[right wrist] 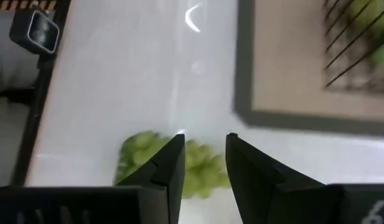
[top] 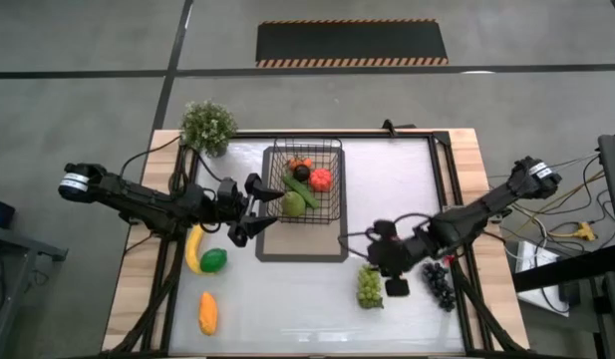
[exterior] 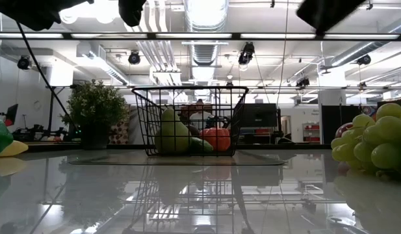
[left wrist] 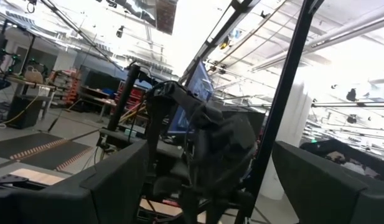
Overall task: Build produce basket
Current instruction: Put the green grapes into the black wire basket
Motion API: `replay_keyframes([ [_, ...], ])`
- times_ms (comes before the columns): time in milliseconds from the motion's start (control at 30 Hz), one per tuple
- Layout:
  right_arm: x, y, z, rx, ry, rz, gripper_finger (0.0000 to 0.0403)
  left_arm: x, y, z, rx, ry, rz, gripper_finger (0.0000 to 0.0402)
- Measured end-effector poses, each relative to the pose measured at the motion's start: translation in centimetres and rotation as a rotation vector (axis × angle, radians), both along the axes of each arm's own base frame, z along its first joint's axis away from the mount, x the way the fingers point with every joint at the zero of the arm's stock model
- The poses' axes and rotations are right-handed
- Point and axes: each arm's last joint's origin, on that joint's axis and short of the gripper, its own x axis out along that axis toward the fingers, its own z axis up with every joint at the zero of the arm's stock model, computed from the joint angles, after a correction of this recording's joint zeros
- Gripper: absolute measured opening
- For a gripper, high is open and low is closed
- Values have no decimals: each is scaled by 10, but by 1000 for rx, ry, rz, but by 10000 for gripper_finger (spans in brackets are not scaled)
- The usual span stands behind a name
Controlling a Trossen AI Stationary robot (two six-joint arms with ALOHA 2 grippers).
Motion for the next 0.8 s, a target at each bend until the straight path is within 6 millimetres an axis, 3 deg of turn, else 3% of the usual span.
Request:
replay_keyframes([
  [367, -28, 31, -42, 247, 186, -397, 65, 0, 0, 0, 0, 0, 0, 325],
  [533, -35, 46, -48, 263, 236, -540, 45, 0, 0, 0, 0, 1, 0, 325],
  [800, -26, 80, -47, 192, 317, -569, 24, 0, 0, 0, 0, 1, -1, 325],
])
